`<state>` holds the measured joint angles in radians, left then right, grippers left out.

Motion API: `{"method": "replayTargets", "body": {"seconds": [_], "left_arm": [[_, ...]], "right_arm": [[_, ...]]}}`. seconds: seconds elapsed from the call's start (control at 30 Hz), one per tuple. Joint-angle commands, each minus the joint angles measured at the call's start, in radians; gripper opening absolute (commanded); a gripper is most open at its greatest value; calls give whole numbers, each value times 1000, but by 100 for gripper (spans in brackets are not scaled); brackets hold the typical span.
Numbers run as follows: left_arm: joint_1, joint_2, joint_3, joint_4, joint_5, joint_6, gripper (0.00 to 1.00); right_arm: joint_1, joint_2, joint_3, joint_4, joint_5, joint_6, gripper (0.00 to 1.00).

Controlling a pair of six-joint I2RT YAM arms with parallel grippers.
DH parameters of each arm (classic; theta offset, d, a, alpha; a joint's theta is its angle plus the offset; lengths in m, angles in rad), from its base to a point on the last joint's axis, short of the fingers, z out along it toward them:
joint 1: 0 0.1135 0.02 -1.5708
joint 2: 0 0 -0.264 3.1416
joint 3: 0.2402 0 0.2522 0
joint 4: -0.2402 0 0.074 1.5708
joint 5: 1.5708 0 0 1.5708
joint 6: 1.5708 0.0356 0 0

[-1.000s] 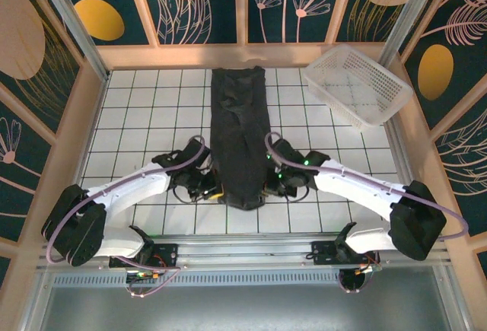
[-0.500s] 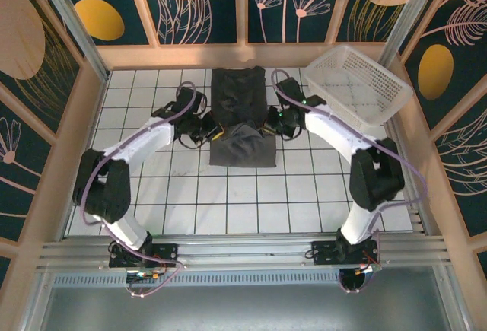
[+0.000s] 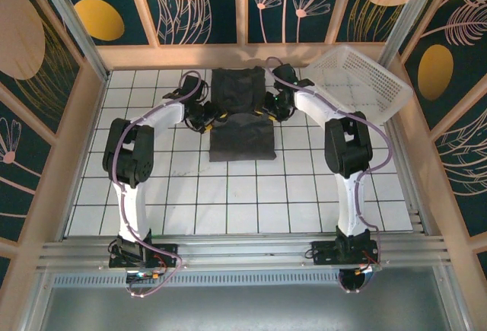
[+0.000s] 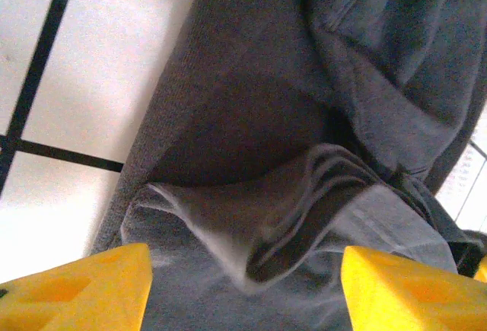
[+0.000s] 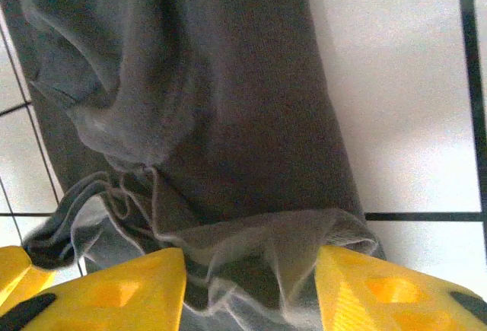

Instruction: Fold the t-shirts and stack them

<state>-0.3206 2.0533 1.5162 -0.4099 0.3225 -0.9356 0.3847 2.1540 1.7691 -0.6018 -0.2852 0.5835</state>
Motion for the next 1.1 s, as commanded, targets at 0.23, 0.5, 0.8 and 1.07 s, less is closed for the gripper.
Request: {"method": "replayTargets", "body": {"seconds": [0.23, 0.5, 0.8, 1.07], "left_arm": [[2, -393, -512, 168, 32, -141, 57], [-18, -391, -668, 339, 136, -275, 58], [-57, -271, -649, 390, 160, -298, 44], [-58, -242, -605, 360, 128, -274, 3]], "right_arm": [[-9, -426, -449, 96, 110, -3, 56], [47, -513, -764, 277, -32, 216, 56], [63, -385, -782, 398, -104, 333, 54], [71, -317, -747, 434, -110, 394, 24]]}}
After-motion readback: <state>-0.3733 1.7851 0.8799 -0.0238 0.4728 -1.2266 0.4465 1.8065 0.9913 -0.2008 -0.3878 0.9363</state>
